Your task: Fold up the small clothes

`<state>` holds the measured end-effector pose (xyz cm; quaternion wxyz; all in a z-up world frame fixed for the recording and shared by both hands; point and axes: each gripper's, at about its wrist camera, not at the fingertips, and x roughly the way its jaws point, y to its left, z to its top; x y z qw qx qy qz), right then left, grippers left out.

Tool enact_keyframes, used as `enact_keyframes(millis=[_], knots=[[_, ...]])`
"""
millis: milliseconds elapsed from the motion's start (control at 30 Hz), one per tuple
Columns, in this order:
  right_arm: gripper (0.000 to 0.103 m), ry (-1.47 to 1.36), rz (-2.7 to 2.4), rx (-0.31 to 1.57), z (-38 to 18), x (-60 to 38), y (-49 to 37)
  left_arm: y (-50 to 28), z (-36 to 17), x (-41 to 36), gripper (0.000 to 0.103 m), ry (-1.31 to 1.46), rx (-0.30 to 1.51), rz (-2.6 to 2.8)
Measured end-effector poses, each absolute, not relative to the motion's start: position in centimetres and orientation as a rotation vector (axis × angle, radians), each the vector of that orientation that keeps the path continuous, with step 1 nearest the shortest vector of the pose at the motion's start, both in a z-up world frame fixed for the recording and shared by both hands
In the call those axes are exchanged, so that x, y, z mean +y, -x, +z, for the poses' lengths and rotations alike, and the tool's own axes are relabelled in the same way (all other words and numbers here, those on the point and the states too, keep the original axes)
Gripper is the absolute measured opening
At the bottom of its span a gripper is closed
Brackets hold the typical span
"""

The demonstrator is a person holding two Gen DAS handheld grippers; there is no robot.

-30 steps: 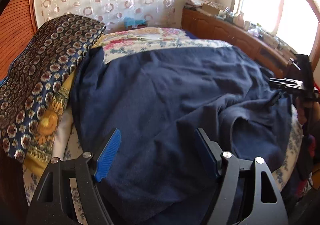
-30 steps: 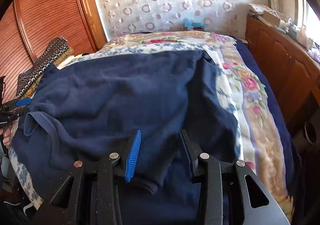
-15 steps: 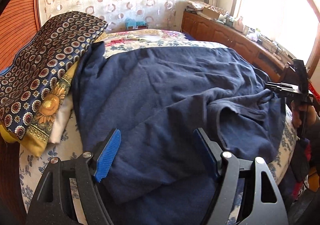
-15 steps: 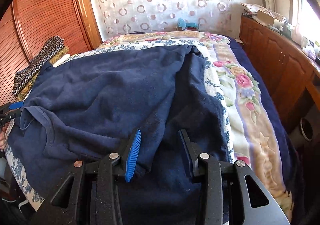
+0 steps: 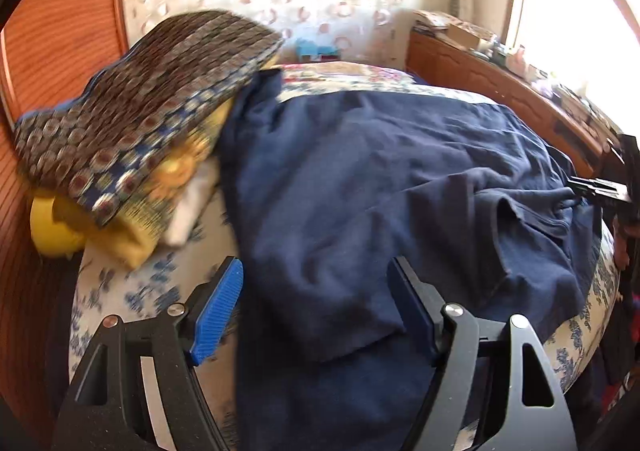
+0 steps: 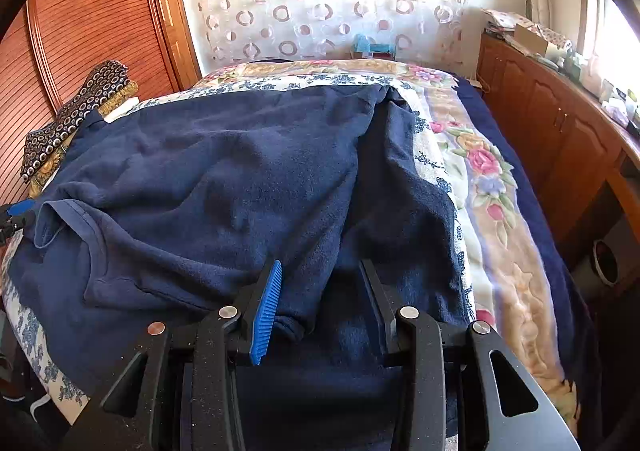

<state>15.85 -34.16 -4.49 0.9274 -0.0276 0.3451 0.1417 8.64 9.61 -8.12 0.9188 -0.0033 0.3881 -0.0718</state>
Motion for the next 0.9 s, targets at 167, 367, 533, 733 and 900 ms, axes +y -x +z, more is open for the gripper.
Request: enact_keyframes(millis=[167, 367, 533, 733, 900], knots=[[0.040, 0.104, 0.266, 0.698, -4.7, -33.4, -15.6, -8.5, -8.8, 11.0, 0.059, 0.049, 0.810, -0.142], [0.038, 0.098, 0.269, 0.698, -4.7, -33.4, -15.5, -8.2, -9.0, 10.2, 0.044, 0.042, 0.803, -0.171], [0.015, 0.121, 0.291, 0.681, -4.6, -32.8, -15.2, -8.5, -9.3, 9.9, 0.044, 0.032, 0.817, -0.161], [0.005, 0.116, 0.316, 0.679, -4.6, -32.9, -14.8, -8.8, -8.9, 9.4, 0.011, 0.003, 0.809, -0.164], [0.003, 0.120, 0.326, 0.650, -3.4, -33.3, -14.1, -8.1, -7.6, 9.3, 0.006, 0.007, 0.771, -0.187]])
